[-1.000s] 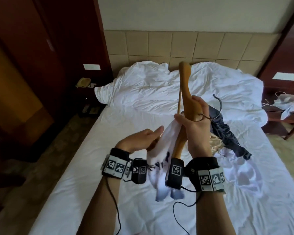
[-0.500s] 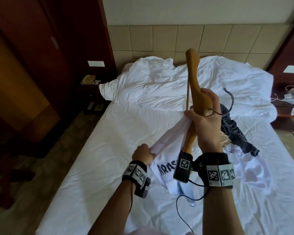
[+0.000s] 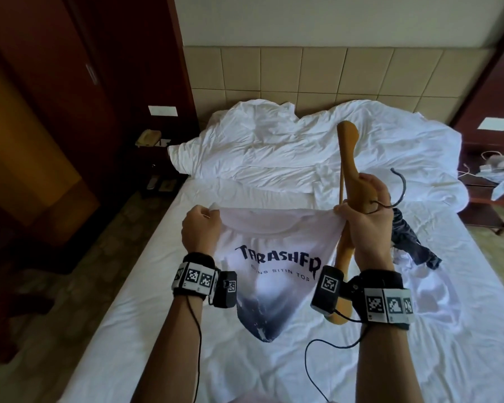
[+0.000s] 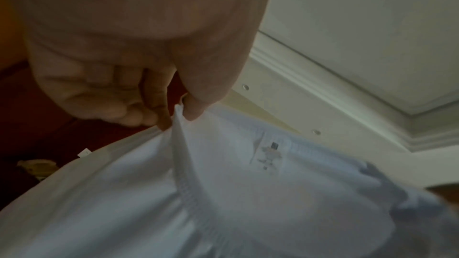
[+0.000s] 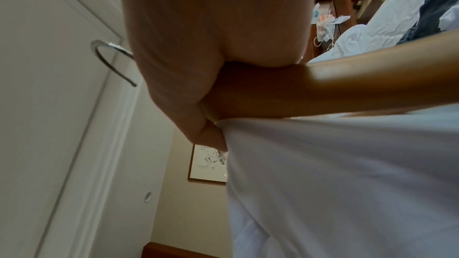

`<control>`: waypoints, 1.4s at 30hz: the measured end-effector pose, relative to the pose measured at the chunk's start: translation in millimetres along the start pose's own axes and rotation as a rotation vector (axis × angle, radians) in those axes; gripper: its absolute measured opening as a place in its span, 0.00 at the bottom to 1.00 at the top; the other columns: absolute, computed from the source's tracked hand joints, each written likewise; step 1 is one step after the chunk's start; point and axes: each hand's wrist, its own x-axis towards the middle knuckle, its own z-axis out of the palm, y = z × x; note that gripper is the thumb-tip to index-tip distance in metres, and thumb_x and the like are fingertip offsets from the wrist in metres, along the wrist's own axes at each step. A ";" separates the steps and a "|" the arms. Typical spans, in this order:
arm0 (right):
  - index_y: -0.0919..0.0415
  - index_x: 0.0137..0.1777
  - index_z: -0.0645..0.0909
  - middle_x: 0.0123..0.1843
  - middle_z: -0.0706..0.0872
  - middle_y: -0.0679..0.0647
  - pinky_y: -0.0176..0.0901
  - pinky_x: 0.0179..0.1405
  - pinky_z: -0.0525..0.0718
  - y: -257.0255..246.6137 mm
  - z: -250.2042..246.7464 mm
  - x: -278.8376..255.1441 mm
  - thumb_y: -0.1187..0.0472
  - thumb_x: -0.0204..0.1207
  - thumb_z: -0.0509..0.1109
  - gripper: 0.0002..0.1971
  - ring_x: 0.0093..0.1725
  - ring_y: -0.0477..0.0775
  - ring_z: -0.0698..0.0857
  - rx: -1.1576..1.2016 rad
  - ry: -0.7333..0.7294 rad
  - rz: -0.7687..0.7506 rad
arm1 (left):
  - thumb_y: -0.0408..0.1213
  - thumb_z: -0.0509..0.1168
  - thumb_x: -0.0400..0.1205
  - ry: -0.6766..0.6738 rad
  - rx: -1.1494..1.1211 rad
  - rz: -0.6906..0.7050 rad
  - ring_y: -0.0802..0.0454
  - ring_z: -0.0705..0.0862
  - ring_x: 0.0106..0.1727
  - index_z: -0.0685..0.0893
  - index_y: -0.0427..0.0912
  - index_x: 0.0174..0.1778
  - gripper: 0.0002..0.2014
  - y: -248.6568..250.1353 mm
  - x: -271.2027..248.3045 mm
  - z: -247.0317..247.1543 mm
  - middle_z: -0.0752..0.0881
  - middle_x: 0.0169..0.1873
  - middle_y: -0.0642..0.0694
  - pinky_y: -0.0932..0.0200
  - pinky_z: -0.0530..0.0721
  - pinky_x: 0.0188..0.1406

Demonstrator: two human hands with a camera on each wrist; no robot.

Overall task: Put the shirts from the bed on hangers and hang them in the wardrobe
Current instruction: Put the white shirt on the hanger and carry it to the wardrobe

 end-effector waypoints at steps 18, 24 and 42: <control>0.53 0.76 0.79 0.54 0.93 0.64 0.55 0.46 0.89 11.4 7.4 -9.3 0.73 0.81 0.78 0.27 0.46 0.60 0.91 -0.112 -0.292 0.018 | 0.31 0.60 0.83 -0.114 -0.345 0.321 0.53 0.63 0.31 0.65 0.44 0.30 0.16 24.8 -9.8 -18.9 0.64 0.25 0.51 0.53 0.62 0.33; 0.61 0.63 0.89 0.40 0.90 0.71 0.48 0.31 0.77 -10.6 9.1 -14.8 0.57 0.84 0.77 0.12 0.33 0.63 0.85 -0.043 -0.350 0.082 | 0.38 0.66 0.82 -0.092 -0.105 0.193 0.49 0.73 0.29 0.72 0.43 0.27 0.17 9.2 -3.8 -15.6 0.73 0.21 0.52 0.55 0.66 0.31; 0.58 0.29 0.91 0.28 0.83 0.77 0.48 0.25 0.75 -32.7 4.8 -23.2 0.55 0.89 0.69 0.24 0.22 0.66 0.78 -0.258 -0.612 0.202 | 0.40 0.65 0.81 0.116 0.076 0.068 0.37 0.80 0.33 0.77 0.39 0.29 0.15 -26.7 18.7 -44.2 0.79 0.26 0.41 0.52 0.74 0.34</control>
